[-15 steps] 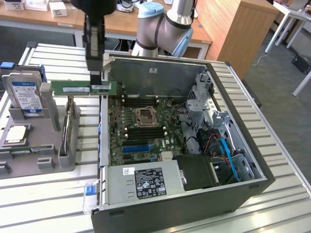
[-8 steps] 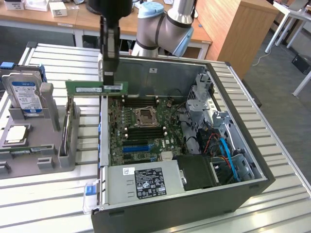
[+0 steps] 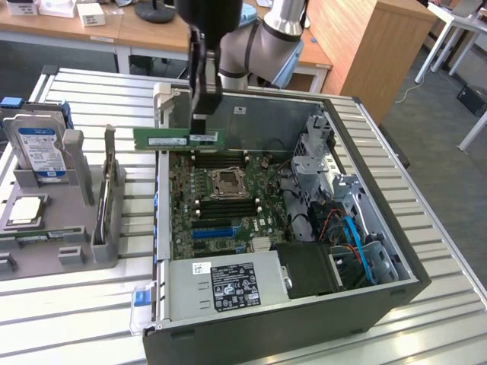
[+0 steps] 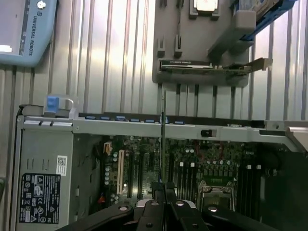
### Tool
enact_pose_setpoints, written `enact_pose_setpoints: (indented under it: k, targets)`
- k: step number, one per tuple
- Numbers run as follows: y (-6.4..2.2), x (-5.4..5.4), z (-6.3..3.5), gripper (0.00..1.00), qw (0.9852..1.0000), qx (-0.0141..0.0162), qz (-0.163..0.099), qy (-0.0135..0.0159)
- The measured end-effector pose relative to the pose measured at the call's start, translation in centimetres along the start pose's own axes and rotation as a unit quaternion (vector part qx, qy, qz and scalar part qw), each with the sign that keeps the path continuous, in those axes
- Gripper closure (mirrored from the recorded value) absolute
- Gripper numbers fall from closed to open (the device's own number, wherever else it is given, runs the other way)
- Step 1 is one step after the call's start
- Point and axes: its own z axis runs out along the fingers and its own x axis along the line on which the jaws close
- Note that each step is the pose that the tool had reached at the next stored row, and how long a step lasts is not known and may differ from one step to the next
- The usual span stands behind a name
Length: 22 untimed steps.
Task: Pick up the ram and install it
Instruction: 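Pick up the ram and move it above insertion slot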
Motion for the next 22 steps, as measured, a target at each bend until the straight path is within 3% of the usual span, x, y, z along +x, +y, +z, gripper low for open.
enact_pose_setpoints:
  k: [11, 22]
  targets:
    - [-4.34, 0.1, -0.07, 0.88, 1.0, 0.0, 0.0, 0.0]
    - [-7.81, 0.1, -0.13, 0.88, 1.0, 0.0, 0.0, 0.0]
